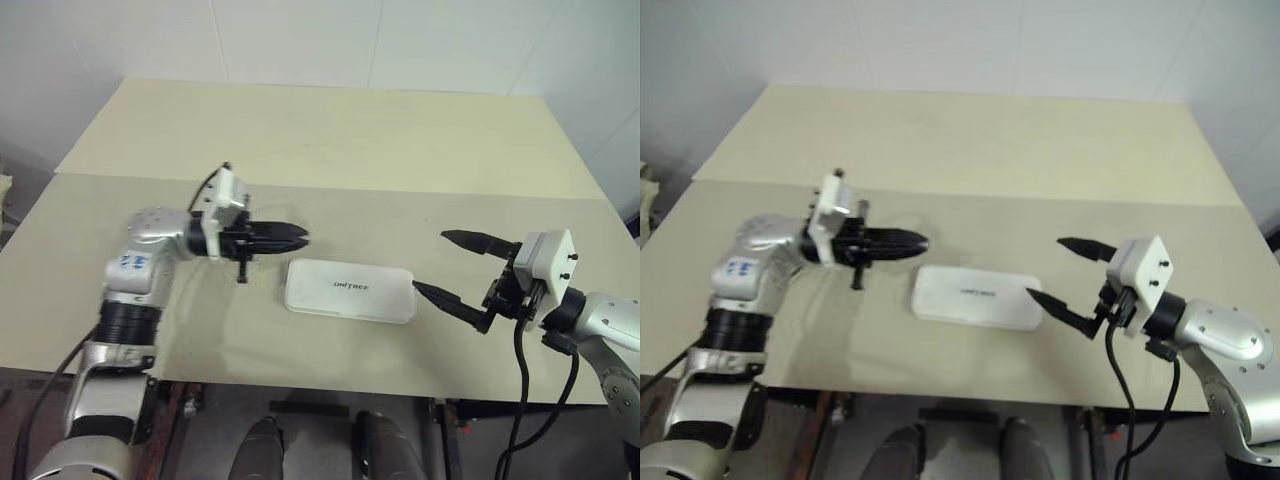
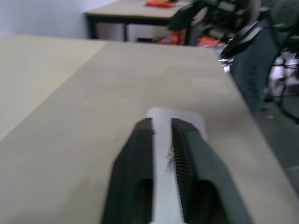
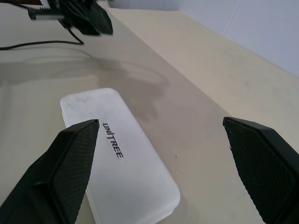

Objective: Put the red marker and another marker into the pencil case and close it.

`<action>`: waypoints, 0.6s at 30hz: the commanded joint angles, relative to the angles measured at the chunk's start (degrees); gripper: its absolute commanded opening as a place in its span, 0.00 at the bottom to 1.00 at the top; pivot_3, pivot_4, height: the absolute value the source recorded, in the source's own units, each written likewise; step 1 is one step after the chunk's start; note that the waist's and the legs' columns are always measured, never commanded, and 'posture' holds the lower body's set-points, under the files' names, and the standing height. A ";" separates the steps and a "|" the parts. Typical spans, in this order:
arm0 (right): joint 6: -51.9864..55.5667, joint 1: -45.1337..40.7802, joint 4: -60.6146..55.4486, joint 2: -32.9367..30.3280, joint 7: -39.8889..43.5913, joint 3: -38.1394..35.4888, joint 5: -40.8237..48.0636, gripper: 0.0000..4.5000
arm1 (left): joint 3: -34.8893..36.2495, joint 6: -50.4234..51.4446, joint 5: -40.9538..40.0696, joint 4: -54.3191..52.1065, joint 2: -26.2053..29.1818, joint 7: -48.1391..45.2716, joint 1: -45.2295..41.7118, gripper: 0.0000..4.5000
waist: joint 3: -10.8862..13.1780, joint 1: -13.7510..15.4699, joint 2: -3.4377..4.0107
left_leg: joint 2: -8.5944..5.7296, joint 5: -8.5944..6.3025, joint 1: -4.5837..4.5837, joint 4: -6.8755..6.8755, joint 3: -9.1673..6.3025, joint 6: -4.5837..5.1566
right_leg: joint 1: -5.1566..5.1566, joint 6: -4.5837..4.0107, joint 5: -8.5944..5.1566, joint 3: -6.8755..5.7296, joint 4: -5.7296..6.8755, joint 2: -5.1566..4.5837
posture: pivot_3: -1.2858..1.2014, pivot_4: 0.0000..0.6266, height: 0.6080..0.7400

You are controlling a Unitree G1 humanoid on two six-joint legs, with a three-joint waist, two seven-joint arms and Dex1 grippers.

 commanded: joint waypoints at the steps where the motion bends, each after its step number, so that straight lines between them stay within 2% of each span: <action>1: -2.06 -0.87 1.61 -0.82 1.55 -1.84 0.25 1.00 | 3.20 -1.39 -1.43 -2.38 1.83 0.59 2.24 0.44 | 0.00 0.01 0.00 | 0.00 0.00 0.00 0.00 0.00 0.00 | 0.00 -0.01 0.00 0.00 0.00 0.00 | 0.52 0.24 1.00; 8: -3.08 -1.01 5.20 -1.92 3.79 -3.43 0.33 1.00 | 6.35 -4.74 -1.09 -4.17 3.46 2.36 8.71 0.96 | 0.00 0.36 0.00 | 0.00 0.00 -0.03 0.00 0.00 -0.01 | 0.00 -0.08 -0.04 -0.01 -0.07 -0.01 | 0.52 0.24 1.00; 9: -3.38 -0.76 5.72 -2.25 4.18 -4.18 0.27 1.00 | 6.53 -5.36 -0.87 -4.48 3.57 2.64 9.73 0.99 | 0.00 0.37 0.00 | 0.00 -0.01 -0.03 0.00 0.01 -0.01 | 0.00 -0.08 -0.04 -0.01 -0.09 -0.02 | 0.52 0.24 1.00; 18: -5.64 0.92 10.79 -6.48 10.21 -10.52 0.77 1.00 | 4.68 -7.27 0.43 -5.88 2.97 4.73 10.92 0.99 | 0.00 0.41 0.00 | 0.00 -0.02 -0.03 0.01 0.01 -0.01 | 0.03 -0.09 -0.03 -0.01 -0.13 -0.02 | 0.52 0.24 1.00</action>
